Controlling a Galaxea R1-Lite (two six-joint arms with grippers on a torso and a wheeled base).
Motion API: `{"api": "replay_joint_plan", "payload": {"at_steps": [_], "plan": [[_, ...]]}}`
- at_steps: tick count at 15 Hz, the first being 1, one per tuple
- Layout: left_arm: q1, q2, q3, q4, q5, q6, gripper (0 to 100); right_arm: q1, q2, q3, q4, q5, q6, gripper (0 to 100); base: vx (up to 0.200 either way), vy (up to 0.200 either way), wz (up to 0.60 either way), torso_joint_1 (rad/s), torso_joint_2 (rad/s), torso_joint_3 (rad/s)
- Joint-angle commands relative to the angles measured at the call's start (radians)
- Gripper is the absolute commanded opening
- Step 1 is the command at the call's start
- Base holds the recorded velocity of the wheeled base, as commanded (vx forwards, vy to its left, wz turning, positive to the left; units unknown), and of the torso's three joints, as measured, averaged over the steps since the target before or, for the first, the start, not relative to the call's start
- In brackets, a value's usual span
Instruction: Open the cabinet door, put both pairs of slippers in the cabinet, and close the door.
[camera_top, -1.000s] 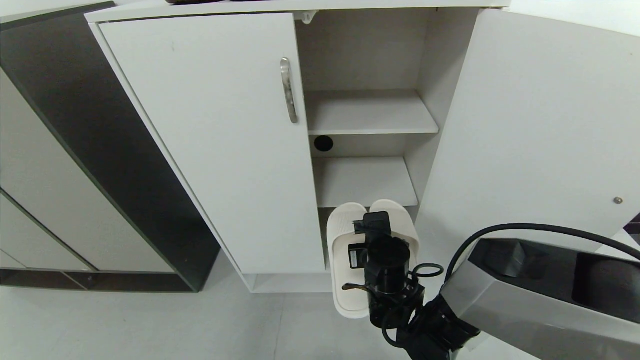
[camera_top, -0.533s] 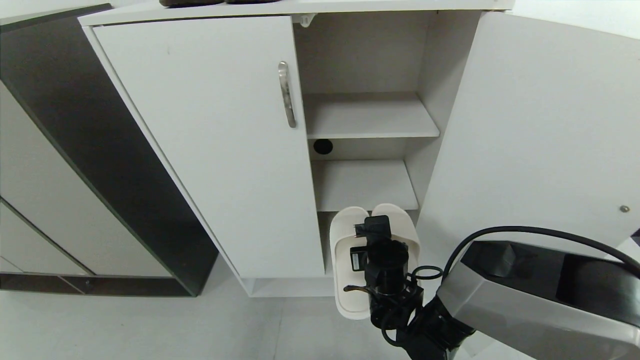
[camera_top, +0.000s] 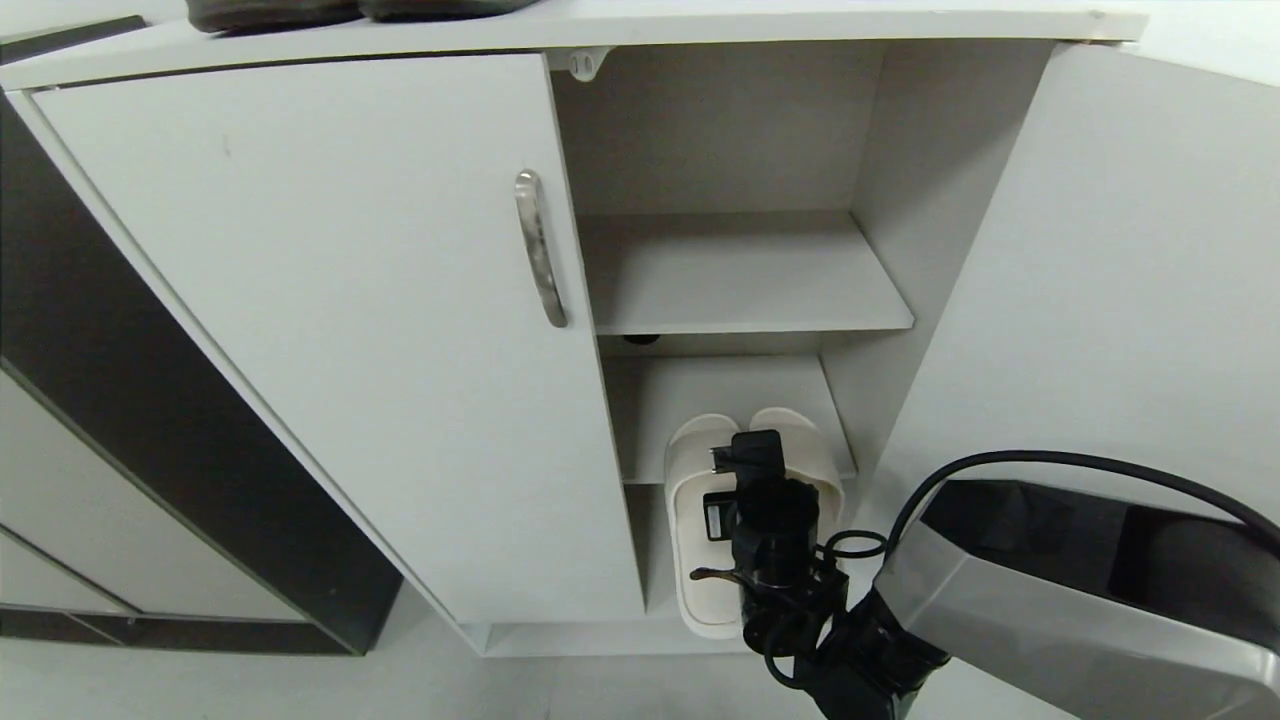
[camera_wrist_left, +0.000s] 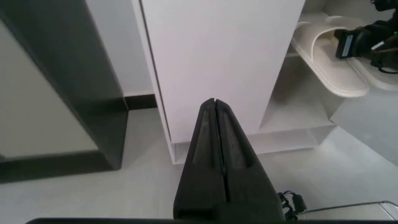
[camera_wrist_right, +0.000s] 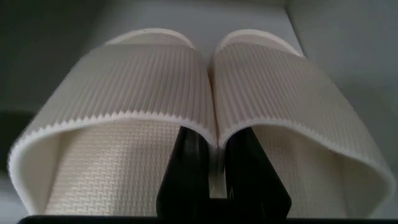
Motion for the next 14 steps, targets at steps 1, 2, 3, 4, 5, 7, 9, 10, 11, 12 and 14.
{"api": "replay_joint_plan", "payload": {"at_steps": [1,2,3,4,5,7,9,10,11,12,14], "plan": [[0.0,0.001,0.0,0.0,0.0,0.0,0,-0.004,0.003,-0.006,0.0,0.0,0.0,0,0.2,0.0,0.0,0.002,0.0,0.007],[0.0,0.001,0.0,0.0,0.0,0.0,0,-0.007,0.01,-0.014,-0.002,0.0,0.0,0,0.0,0.0,0.0,0.0,0.0,0.0],[0.0,0.001,0.0,0.0,0.0,-0.002,0,-0.007,0.011,-0.017,-0.009,0.0,0.0,0,0.0,0.0,0.0,0.0,0.0,0.0],[0.0,0.001,0.0,0.0,0.0,-0.002,0,-0.007,0.013,-0.017,-0.013,0.0,0.0,0,0.0,0.0,0.0,0.0,0.0,0.0],[0.0,0.001,0.0,0.0,0.0,-0.002,0,-0.007,0.013,-0.017,-0.013,0.0,0.0,0,0.0,0.0,0.0,0.0,0.0,0.0],[0.0,0.001,0.0,0.0,0.0,-0.002,0,-0.032,0.014,-0.039,-0.006,0.008,0.0,0,0.0,0.0,0.0,0.0,0.0,0.0],[0.0,0.001,0.0,0.0,0.0,-0.002,0,-0.065,0.03,-0.098,0.038,0.051,0.0,0,0.0,0.0,0.0,0.0,0.0,0.0],[0.0,0.001,0.0,-0.001,0.0,-0.002,0,-0.067,0.03,-0.103,0.044,0.054,0.0,0,0.0,0.0,0.0,0.0,0.0,0.0],[0.0,0.001,0.0,0.0,0.0,-0.003,0,-0.087,0.045,-0.16,0.087,0.089,0.001,0,0.0,0.0,0.0,0.0,0.0,0.0],[0.0,0.001,0.0,0.0,0.0,-0.003,0,-0.096,0.065,-0.22,0.115,0.097,0.0,0,0.0,0.0,0.0,0.0,0.0,0.0],[0.0,0.001,0.0,-0.001,0.0,-0.003,0,-0.111,0.097,-0.319,0.181,0.103,0.0,0,0.0,0.0,0.0,0.0,0.0,0.0]]}}
